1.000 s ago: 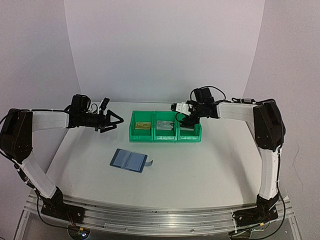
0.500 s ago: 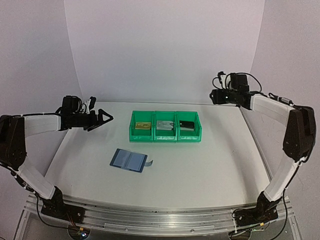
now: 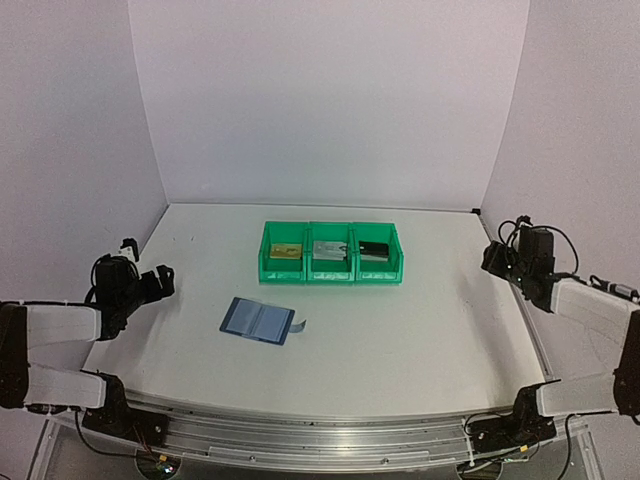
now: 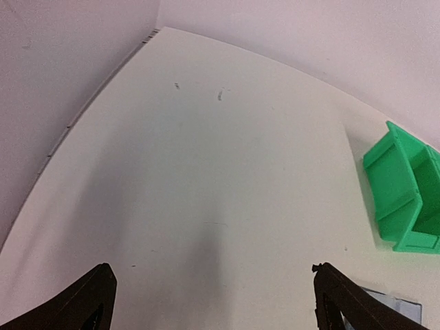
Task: Take the credit cards out of the card holder
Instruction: Reset both arms
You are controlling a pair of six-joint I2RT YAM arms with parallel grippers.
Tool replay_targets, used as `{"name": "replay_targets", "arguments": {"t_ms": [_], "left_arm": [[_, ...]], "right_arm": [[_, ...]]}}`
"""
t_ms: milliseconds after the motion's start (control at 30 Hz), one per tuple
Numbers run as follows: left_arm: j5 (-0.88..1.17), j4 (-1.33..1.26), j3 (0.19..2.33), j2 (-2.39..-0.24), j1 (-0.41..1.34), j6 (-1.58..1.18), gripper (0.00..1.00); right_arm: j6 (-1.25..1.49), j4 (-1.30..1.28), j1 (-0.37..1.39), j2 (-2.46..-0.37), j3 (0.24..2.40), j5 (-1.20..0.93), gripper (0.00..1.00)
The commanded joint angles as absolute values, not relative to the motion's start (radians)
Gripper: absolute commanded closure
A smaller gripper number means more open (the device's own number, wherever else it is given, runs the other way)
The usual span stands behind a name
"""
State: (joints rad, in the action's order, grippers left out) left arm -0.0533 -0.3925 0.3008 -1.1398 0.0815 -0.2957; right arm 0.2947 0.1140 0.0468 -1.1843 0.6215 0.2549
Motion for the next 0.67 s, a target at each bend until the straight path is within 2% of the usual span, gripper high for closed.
{"name": "replay_targets", "arguments": {"t_ms": [0,633], "left_arm": [[-0.134,-0.466,0.275,-1.054,0.037,-0.284,0.0],[-0.133,-0.338,0.225,-0.92,-0.021,-0.317,0.0]], "right_arm": [[0.296,0.313,0.053,-1.068,0.494,0.289,0.27],[0.379,0.447,0.054,-0.948,0.327,0.261,0.26]]}}
